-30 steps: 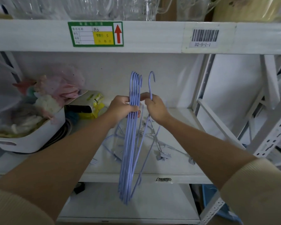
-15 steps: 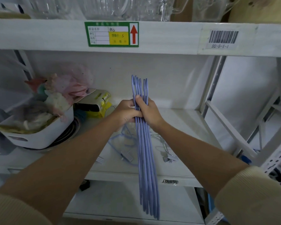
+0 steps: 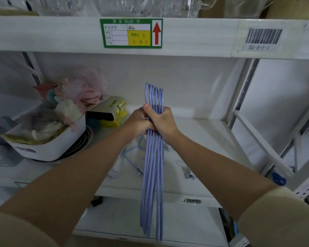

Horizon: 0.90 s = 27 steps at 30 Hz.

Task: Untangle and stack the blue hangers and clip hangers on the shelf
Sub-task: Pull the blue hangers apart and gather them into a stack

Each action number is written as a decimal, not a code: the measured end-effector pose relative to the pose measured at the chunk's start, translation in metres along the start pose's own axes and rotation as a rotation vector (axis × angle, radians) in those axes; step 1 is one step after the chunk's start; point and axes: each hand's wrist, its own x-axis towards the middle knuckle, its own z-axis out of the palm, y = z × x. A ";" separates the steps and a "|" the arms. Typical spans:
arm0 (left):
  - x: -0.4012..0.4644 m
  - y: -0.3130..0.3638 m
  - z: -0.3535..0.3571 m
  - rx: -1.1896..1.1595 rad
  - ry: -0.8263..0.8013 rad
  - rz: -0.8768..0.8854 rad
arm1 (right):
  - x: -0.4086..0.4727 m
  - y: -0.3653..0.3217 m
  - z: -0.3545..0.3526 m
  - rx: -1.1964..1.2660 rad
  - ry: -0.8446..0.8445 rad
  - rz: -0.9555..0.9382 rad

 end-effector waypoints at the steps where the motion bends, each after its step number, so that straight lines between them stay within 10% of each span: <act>1: 0.001 0.000 0.000 0.003 0.006 0.007 | 0.000 -0.001 0.001 0.001 0.002 -0.004; 13: -0.014 -0.017 -0.029 -0.257 -0.160 -0.140 | 0.015 -0.009 0.033 0.064 -0.173 -0.010; 27: -0.029 -0.035 -0.060 -0.122 0.183 -0.067 | 0.017 -0.009 0.079 0.060 -0.273 -0.037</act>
